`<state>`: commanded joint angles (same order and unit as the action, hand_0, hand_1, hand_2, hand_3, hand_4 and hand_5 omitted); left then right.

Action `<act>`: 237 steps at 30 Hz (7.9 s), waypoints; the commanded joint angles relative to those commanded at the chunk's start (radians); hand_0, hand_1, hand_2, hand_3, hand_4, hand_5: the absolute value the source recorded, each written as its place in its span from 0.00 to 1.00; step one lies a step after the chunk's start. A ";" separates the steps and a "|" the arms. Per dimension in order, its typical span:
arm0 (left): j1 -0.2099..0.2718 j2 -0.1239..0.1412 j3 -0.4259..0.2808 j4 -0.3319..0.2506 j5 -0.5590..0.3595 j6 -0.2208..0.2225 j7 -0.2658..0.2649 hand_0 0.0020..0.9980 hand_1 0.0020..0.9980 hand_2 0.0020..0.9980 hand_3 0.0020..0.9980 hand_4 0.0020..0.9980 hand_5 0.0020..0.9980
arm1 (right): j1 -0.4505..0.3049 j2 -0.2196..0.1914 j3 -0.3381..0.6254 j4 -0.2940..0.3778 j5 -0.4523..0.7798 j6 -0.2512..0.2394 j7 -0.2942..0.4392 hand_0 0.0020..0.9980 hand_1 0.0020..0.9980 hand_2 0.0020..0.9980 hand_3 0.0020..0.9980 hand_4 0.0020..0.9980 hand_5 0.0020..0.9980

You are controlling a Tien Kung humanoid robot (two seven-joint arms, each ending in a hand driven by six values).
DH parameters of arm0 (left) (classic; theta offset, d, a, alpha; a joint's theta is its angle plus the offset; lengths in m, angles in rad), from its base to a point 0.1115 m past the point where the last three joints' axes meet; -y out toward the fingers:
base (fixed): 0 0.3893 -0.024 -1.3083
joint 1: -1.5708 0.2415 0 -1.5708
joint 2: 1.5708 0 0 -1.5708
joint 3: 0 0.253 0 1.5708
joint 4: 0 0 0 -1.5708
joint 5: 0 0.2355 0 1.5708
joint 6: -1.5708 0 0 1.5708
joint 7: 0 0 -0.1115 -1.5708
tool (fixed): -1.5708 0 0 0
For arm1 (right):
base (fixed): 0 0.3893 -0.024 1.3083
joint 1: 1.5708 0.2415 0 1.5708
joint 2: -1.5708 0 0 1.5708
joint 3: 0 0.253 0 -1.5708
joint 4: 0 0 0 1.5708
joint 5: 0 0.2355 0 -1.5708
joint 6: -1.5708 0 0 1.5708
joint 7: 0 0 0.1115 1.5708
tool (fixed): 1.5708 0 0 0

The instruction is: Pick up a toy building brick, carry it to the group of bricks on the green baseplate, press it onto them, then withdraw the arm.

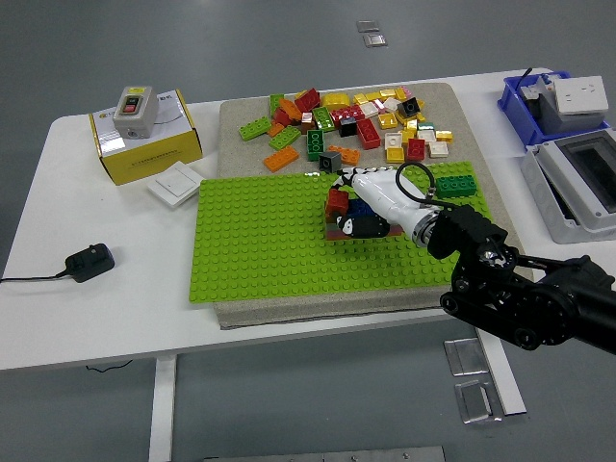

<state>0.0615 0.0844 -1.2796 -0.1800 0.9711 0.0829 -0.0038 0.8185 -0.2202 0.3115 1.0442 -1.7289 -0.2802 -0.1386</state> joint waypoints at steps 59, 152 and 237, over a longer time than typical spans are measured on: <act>0.005 -0.003 0.007 0.000 -0.008 0.006 -0.017 0.66 0.66 0.59 0.59 0.18 0.71 | -0.018 -0.014 0.014 0.022 0.006 -0.016 0.005 0.80 0.87 0.94 0.75 0.58 0.45; 0.015 -0.013 -0.004 0.000 -0.014 -0.032 -0.065 0.66 0.66 0.58 0.59 0.19 0.71 | -0.104 -0.059 0.068 0.119 0.076 -0.064 0.047 0.82 0.88 0.97 0.63 0.59 0.59; 0.040 0.002 -0.030 0.000 0.029 -0.021 -0.045 0.66 0.66 0.58 0.59 0.20 0.70 | -0.431 -0.043 0.527 0.349 0.199 -0.192 0.227 0.81 0.85 0.92 0.69 0.59 0.60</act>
<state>0.1016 0.0868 -1.3100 -0.1800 0.9998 0.0616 -0.0488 0.3877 -0.2634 0.8386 1.3933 -1.5297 -0.4722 0.0886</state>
